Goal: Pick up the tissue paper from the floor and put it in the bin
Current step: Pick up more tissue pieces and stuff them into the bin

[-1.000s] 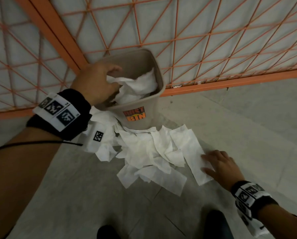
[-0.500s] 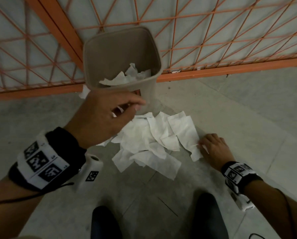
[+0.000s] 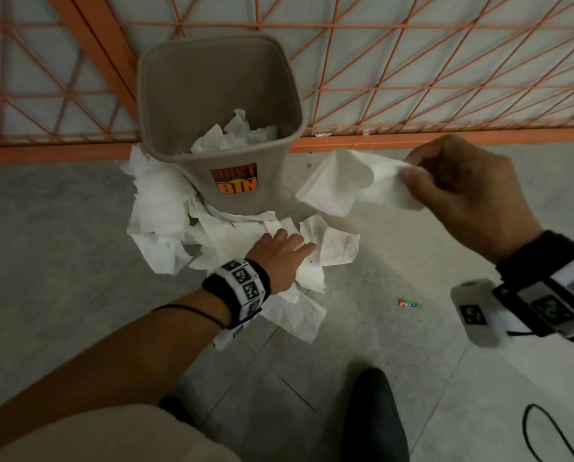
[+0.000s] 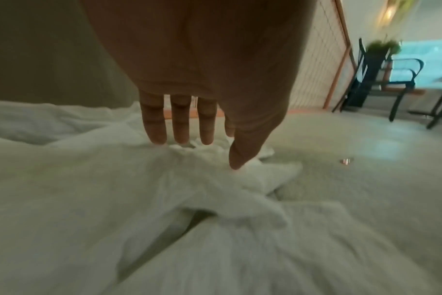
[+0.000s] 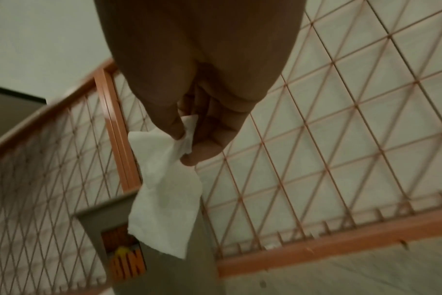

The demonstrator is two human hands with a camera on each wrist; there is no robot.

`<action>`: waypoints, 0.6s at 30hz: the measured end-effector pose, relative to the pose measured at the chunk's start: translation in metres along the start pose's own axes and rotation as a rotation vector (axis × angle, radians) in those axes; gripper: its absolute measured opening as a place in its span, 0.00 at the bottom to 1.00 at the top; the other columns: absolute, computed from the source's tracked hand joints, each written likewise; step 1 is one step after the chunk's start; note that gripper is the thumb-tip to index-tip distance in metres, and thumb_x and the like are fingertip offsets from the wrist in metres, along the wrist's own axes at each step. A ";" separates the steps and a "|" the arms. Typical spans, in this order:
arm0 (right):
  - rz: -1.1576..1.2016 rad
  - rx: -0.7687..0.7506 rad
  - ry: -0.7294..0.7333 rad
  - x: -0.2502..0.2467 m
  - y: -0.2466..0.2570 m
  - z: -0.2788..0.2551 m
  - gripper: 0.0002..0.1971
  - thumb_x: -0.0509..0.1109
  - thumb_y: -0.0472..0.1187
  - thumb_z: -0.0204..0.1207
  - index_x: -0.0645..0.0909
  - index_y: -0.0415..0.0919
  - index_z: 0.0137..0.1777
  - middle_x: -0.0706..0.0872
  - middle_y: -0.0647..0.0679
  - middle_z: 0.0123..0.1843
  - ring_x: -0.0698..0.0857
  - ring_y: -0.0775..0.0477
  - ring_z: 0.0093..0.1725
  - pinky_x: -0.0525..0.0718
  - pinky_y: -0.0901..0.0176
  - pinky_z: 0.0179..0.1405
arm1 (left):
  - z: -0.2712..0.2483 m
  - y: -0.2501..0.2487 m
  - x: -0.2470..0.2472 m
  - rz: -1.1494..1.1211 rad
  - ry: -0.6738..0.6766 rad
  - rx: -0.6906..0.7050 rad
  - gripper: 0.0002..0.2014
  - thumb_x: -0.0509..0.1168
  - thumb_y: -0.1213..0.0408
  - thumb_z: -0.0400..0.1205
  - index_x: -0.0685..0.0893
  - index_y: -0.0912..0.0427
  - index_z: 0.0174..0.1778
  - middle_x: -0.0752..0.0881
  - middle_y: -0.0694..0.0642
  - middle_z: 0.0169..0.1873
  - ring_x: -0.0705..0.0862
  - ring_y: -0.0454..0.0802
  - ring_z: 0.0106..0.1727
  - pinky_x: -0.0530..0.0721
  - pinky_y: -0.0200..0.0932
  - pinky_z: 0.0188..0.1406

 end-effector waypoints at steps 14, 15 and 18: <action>0.299 -0.154 0.068 0.014 0.128 0.106 0.15 0.67 0.43 0.83 0.81 0.35 0.63 0.90 0.45 0.55 0.92 0.51 0.46 0.90 0.62 0.40 | -0.060 0.021 -0.011 -0.228 -0.518 0.006 0.12 0.61 0.56 0.79 0.88 0.51 0.50 0.88 0.49 0.44 0.82 0.54 0.48 0.82 0.48 0.42; 0.270 -0.155 0.103 0.028 0.135 0.116 0.14 0.67 0.44 0.83 0.82 0.36 0.63 0.90 0.45 0.53 0.92 0.51 0.43 0.90 0.63 0.38 | -0.070 0.020 -0.017 -0.264 -0.547 -0.008 0.12 0.60 0.56 0.79 0.88 0.51 0.51 0.87 0.49 0.44 0.82 0.54 0.49 0.83 0.48 0.43; 0.145 -0.124 0.237 0.067 0.145 0.143 0.10 0.69 0.41 0.82 0.85 0.40 0.59 0.91 0.46 0.48 0.92 0.52 0.36 0.91 0.59 0.34 | -0.099 0.021 -0.037 -0.351 -0.617 -0.034 0.11 0.64 0.57 0.79 0.87 0.52 0.53 0.87 0.48 0.46 0.82 0.51 0.51 0.84 0.43 0.46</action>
Point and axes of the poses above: each hand's wrist, its own z-axis towards the middle knuckle, its own x-axis out of the palm, y = z × x, the point moved 3 cm from there along z, towards the middle knuckle
